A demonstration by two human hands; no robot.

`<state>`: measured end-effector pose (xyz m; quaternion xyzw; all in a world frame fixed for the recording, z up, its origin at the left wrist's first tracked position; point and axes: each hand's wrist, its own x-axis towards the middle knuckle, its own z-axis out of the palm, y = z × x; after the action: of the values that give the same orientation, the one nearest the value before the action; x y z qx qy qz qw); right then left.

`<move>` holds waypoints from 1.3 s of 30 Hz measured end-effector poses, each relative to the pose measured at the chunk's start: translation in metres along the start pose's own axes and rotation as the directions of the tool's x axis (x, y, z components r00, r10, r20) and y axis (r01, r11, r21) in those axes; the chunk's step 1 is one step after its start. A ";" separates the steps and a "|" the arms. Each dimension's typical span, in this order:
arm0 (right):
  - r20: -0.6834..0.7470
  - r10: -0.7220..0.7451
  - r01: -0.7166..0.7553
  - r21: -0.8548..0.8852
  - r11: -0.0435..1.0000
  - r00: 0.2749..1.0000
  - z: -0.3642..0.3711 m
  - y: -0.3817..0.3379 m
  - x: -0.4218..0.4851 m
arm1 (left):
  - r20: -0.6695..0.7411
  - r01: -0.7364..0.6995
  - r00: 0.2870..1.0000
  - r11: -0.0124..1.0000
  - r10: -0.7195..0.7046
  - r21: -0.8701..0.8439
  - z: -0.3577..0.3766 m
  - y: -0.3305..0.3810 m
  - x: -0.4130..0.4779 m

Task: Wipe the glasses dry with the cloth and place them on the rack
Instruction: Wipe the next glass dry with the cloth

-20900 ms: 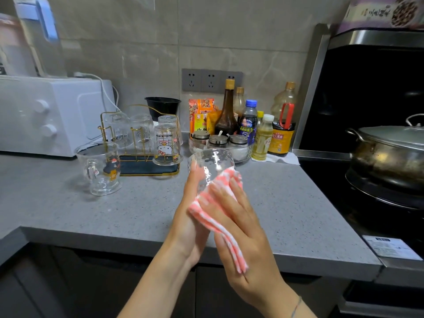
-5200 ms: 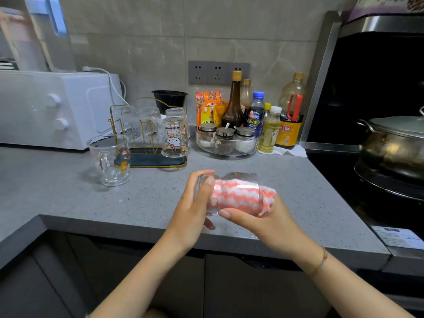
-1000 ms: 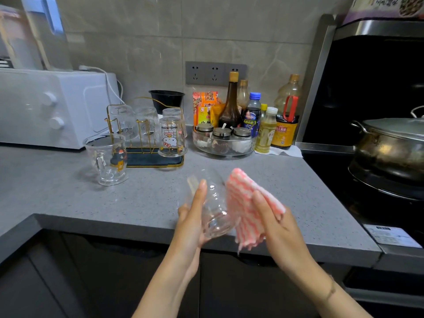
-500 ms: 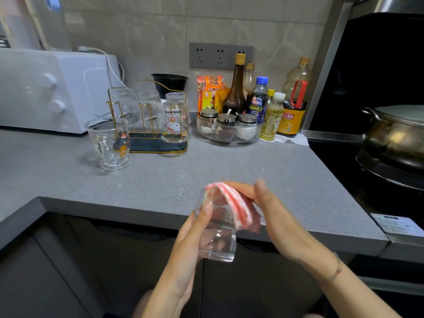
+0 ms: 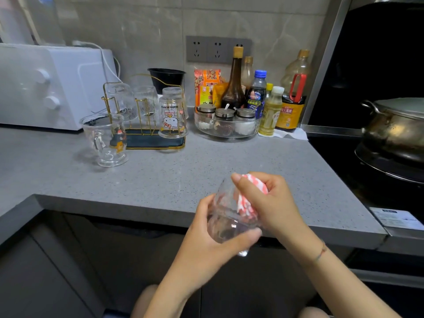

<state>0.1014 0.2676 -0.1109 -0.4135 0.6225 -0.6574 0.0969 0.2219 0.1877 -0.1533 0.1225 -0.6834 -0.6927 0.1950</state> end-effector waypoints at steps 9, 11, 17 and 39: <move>-0.051 -0.105 0.109 0.071 0.992 0.993 0.002 -0.010 0.006 | 0.029 -0.128 0.991 0.984 0.133 -0.127 -0.001 0.019 0.003; -0.059 -0.106 0.113 0.145 0.983 0.993 0.003 -0.012 0.004 | 0.166 0.052 0.986 0.904 0.021 -0.425 -0.003 0.026 0.001; -0.118 -0.010 0.036 0.224 0.974 0.993 0.002 -0.011 0.007 | 0.381 0.331 0.922 0.655 -0.070 -0.680 -0.004 0.029 0.007; -0.134 -0.165 0.185 0.160 0.970 0.977 0.001 -0.014 0.016 | 0.202 0.189 0.977 0.693 -0.064 -0.696 0.004 0.033 0.012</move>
<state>0.0978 0.2593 -0.0917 -0.4167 0.5293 -0.7382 0.0361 0.2125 0.1862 -0.1193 0.0283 -0.3663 -0.9219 0.1228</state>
